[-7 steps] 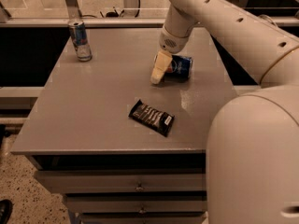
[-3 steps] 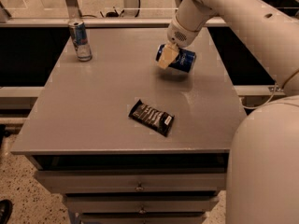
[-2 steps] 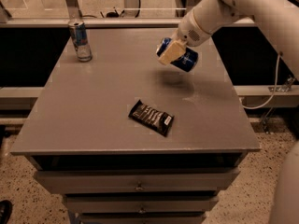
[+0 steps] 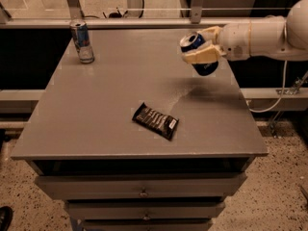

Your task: Place pepsi can upright

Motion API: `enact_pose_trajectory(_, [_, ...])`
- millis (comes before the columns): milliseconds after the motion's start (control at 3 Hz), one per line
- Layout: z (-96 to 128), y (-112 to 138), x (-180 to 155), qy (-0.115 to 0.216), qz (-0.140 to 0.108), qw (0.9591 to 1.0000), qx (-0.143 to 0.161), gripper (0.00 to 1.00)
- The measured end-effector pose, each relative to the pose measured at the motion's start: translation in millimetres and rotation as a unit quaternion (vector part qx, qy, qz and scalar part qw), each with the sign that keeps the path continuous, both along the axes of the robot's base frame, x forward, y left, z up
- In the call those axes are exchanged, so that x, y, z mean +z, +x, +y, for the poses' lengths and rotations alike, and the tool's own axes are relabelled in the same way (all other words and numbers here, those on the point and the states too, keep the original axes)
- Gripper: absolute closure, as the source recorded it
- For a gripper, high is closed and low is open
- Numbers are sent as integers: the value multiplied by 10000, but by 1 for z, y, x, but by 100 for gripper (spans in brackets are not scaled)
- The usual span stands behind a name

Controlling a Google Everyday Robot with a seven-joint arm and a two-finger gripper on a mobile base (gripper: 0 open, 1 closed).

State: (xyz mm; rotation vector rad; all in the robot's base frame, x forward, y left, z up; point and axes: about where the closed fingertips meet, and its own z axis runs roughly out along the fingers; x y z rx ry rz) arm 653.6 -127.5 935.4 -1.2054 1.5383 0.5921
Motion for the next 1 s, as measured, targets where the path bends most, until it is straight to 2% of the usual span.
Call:
enact_pose_trajectory(333, [-22, -13, 1, 731, -224, 9970, 89, 100])
enact_pose_trajectory(667, [-32, -19, -3, 1450, -308, 9888, 164, 100])
enact_pose_trajectory(1000, [-33, -20, -6, 2036, -331, 9782, 241, 100])
